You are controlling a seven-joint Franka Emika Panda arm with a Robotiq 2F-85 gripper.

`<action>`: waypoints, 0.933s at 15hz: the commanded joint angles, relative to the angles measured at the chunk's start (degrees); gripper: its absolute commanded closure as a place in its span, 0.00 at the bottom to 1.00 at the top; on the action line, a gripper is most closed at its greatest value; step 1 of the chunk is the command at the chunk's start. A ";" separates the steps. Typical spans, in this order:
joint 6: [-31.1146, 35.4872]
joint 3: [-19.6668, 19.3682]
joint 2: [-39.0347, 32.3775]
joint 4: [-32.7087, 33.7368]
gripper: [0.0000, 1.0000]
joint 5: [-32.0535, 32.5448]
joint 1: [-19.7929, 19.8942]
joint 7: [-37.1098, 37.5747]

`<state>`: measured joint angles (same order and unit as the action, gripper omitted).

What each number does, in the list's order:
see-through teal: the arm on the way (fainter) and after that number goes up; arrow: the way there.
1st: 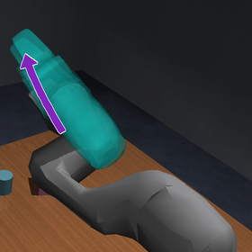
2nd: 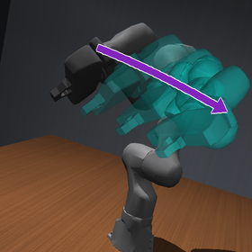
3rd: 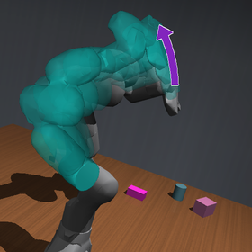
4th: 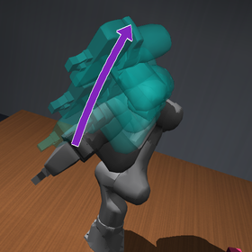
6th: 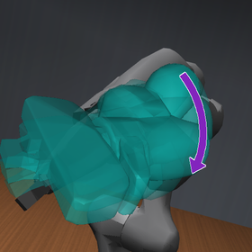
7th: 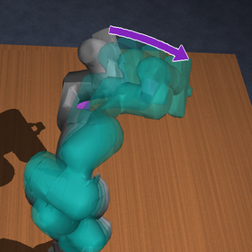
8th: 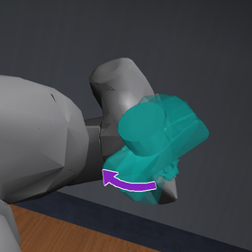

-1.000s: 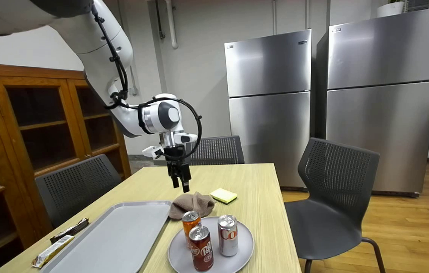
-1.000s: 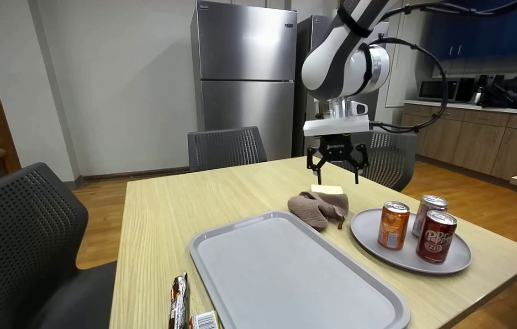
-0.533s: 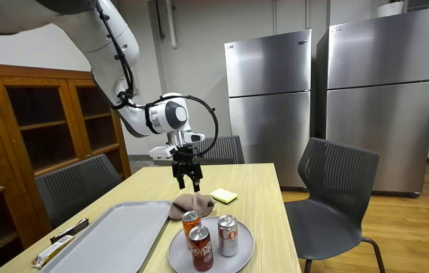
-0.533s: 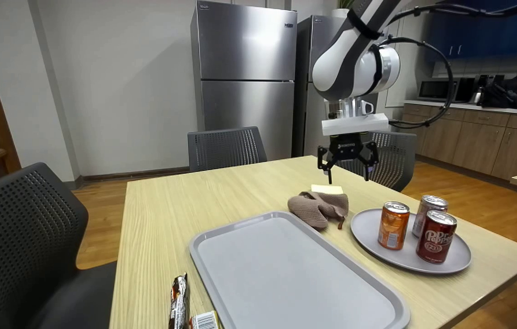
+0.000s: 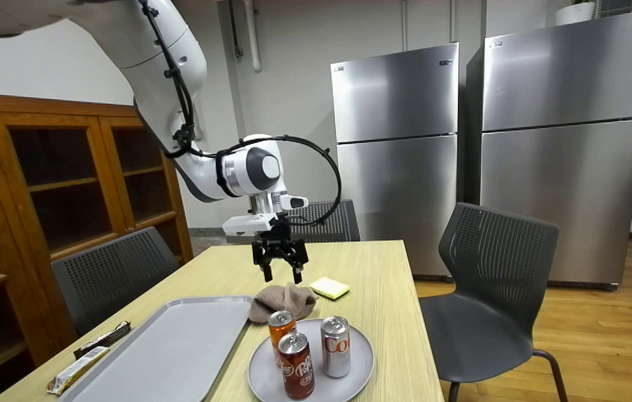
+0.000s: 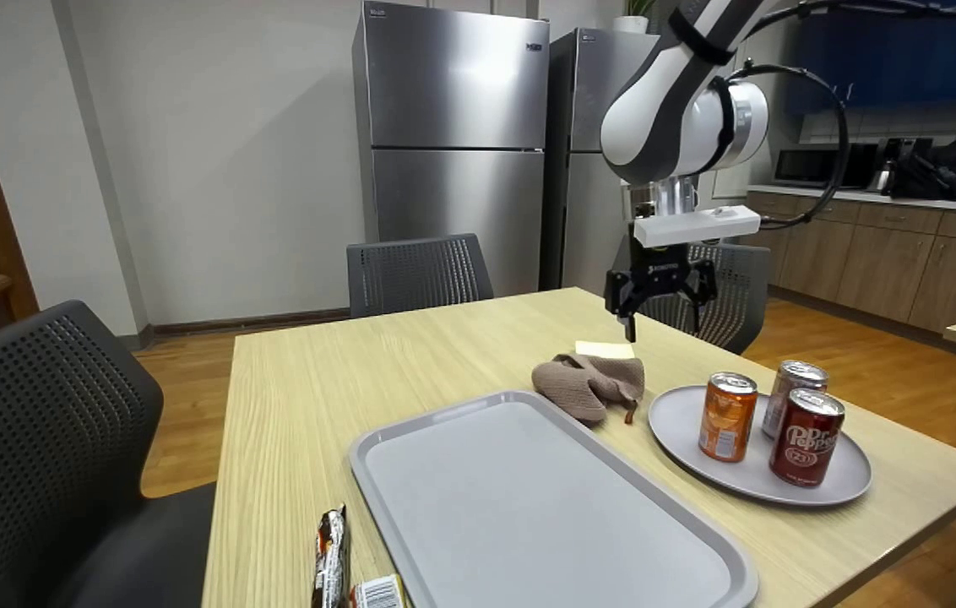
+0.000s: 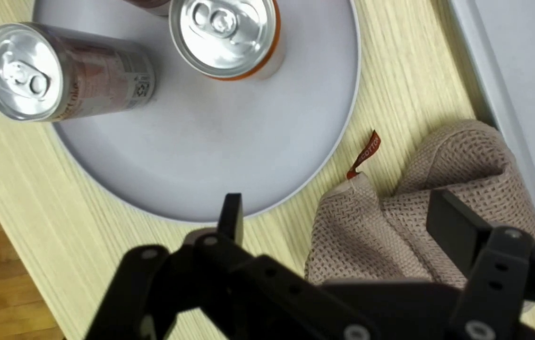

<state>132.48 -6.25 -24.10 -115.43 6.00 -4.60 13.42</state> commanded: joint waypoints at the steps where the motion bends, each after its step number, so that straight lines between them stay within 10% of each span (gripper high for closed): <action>1: 1.39 1.66 4.89 -5.14 0.00 0.61 1.54 -5.29; 14: 4.32 1.08 13.27 -15.59 0.00 0.58 4.14 -10.33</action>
<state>135.07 -5.85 -13.98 -127.54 6.00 -2.39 5.19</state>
